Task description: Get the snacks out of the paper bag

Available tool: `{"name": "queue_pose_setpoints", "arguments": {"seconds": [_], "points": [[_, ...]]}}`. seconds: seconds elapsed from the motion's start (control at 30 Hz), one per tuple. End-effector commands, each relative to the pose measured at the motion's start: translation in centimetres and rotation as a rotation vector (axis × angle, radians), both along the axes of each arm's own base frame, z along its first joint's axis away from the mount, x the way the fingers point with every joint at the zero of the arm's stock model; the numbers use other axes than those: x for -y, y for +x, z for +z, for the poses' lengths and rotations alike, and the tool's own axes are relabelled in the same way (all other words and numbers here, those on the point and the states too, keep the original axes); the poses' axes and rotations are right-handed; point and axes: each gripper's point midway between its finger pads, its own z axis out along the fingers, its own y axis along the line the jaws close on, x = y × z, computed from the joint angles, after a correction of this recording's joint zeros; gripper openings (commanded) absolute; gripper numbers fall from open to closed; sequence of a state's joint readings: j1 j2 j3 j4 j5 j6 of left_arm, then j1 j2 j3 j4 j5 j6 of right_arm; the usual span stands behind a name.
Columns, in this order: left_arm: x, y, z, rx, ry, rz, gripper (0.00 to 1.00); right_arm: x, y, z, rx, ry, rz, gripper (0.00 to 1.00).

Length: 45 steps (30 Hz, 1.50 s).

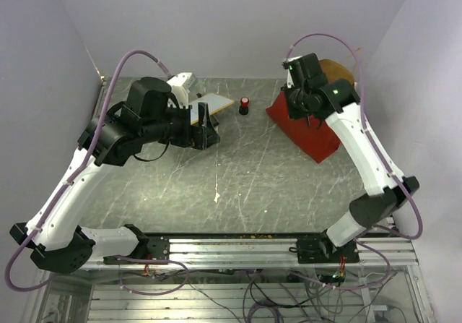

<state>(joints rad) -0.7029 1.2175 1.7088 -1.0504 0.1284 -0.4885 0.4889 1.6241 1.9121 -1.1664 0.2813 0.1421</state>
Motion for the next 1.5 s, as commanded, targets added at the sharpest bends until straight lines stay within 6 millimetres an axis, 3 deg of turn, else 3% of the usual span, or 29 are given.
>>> {"name": "queue_pose_setpoints", "arguments": {"seconds": [0.0, 0.13, 0.3, 0.5, 0.63, 0.87, 0.97, 1.1, 1.27, 1.47], "points": [[-0.1, -1.2, 1.9, 0.019, -0.06, -0.026, 0.95, -4.6, -5.4, 1.9, -0.049, 0.219, 0.139, 0.0], [-0.5, -1.7, 2.4, 0.022, -0.083, -0.014, 0.95, -8.9, -9.1, 2.9, -0.069, 0.357, 0.281, 0.0], [-0.7, -2.6, 2.7, 0.008, -0.133, -0.001, 0.95, -12.0, -12.7, 3.5, -0.096, 0.44, 0.332, 0.0], [-1.4, -4.0, 2.7, -0.015, -0.208, 0.03, 0.95, -15.9, -15.6, 4.1, -0.085, 0.51, 0.429, 0.0], [-2.9, -4.9, 2.6, -0.02, -0.21, 0.072, 0.95, -20.6, -17.3, 3.9, -0.098, 0.53, 0.542, 0.0], [-6.4, -6.1, 3.3, 0.009, -0.148, 0.158, 0.95, -28.0, -17.6, 5.0, -0.074, 0.626, 0.622, 0.0], [-7.0, -6.3, 3.5, 0.013, -0.158, 0.185, 0.95, -29.8, -17.1, 5.7, -0.055, 0.686, 0.618, 0.0], [-7.3, -6.4, 3.6, 0.014, -0.16, 0.2, 0.95, -28.9, -15.7, 5.0, -0.034, 0.637, 0.523, 0.19], [-7.9, -6.2, 3.5, 0.01, -0.149, 0.236, 0.95, -24.9, -14.3, 4.6, 0.01, 0.542, 0.378, 0.48], [-7.5, -5.7, 2.8, -0.015, -0.146, 0.253, 0.95, -20.8, -13.7, 6.1, 0.076, 0.52, 0.285, 0.7]]}}
